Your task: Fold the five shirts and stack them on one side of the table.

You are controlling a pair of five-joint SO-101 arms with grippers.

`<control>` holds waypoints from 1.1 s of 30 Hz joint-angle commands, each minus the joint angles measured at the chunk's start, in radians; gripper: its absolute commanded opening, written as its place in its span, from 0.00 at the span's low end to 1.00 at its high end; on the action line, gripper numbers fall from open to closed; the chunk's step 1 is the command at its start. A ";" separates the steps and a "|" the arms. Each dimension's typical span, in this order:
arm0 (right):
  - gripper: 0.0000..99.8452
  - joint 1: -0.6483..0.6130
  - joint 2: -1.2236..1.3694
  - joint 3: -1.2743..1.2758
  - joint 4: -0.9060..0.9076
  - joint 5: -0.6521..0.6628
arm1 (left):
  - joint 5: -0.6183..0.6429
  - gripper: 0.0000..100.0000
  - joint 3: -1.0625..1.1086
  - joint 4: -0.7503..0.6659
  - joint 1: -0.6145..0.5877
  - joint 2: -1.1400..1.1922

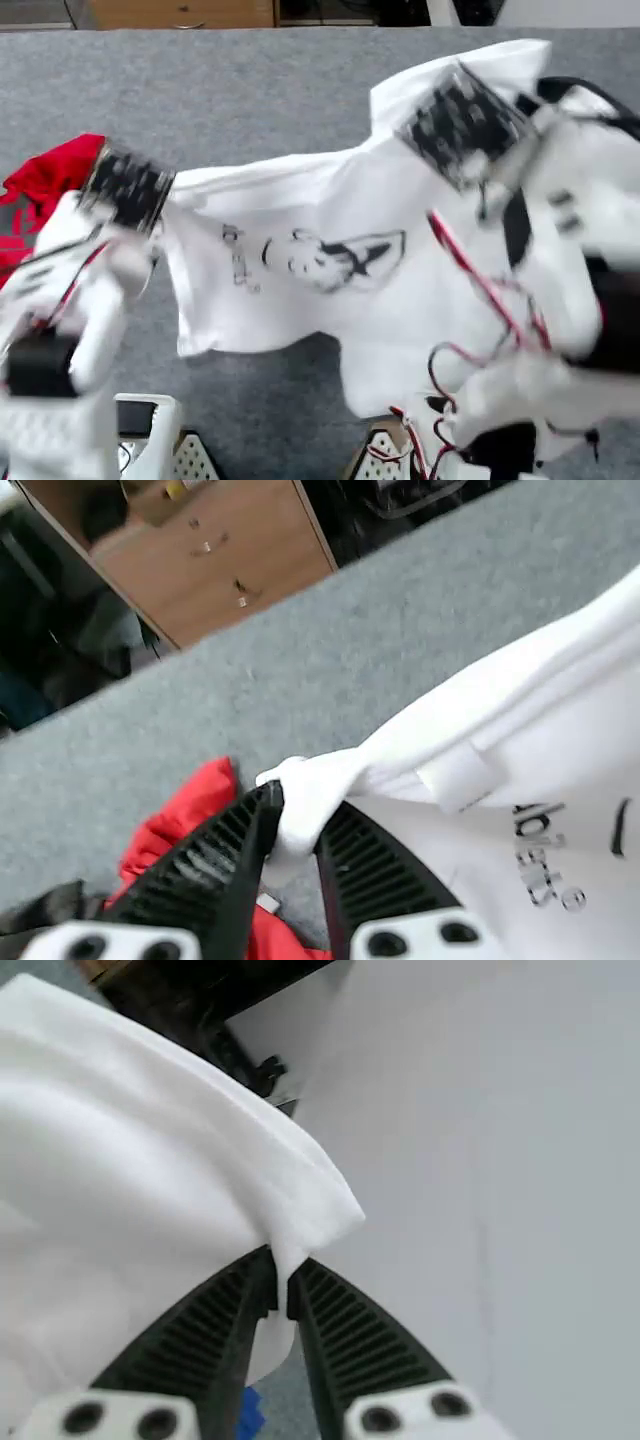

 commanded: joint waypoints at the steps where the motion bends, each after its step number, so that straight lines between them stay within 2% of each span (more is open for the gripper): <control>1: 0.00 -0.030 0.033 0.153 -0.107 -0.044 | -0.006 0.02 0.176 -0.239 -0.023 -0.008; 9: 0.00 -0.030 0.081 0.547 -0.540 -0.069 | -0.104 0.02 0.503 -0.700 -0.020 0.010; 14: 0.00 -0.030 0.082 0.717 -0.830 -0.069 | -0.115 0.02 0.502 -0.893 -0.025 0.186; 17: 0.00 -0.030 0.084 0.779 -0.991 -0.069 | -0.112 0.02 0.393 -0.939 -0.026 0.351; 25: 0.00 -0.068 0.116 0.934 -1.476 -0.061 | -0.055 0.02 -0.026 -0.944 -0.026 0.820; 33: 0.00 -0.065 0.269 0.937 -1.649 -0.061 | -0.055 0.02 -0.334 -0.939 -0.028 1.139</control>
